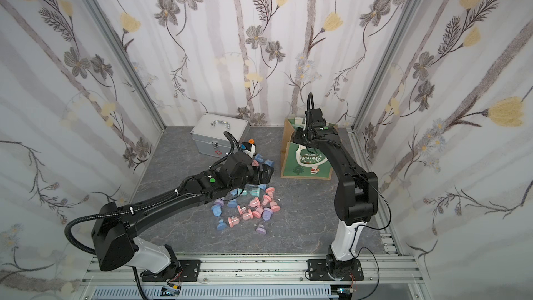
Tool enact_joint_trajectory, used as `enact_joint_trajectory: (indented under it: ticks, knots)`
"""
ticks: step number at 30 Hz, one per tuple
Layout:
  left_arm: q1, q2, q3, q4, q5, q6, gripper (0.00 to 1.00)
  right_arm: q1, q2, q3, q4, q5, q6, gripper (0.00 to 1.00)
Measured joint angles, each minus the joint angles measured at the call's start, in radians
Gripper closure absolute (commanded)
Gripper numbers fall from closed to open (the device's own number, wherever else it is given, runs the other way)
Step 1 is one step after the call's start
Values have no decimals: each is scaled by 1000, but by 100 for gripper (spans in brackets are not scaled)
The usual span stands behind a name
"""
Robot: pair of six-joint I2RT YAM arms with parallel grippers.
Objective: Put the hourglass into the canvas bag
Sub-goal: Place the hourglass in the canvas bag.
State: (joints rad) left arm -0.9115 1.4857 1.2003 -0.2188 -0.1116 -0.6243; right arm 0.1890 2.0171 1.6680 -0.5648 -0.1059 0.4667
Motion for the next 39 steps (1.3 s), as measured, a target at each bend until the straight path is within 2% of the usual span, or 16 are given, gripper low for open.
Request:
enact_joint_trajectory:
  ticks: [4,10,16,22,28,39]
  knots:
    - [1,0,0,-1,-6,1,0,-40,60,34,3,0,8,64]
    - [3,2,0,-1,-23,0,0,-32,137,56,1,-12,7,61]
    - [5,1,-3,-2,-37,0,0,-21,162,44,5,9,3,48]
    - [10,-14,-5,-3,-53,0,0,-7,119,10,18,72,2,36]
    - [15,-31,-6,-6,-67,6,0,6,50,-8,29,115,0,32]
    - [21,-72,-16,-40,-72,15,0,92,-184,-121,67,180,0,13]
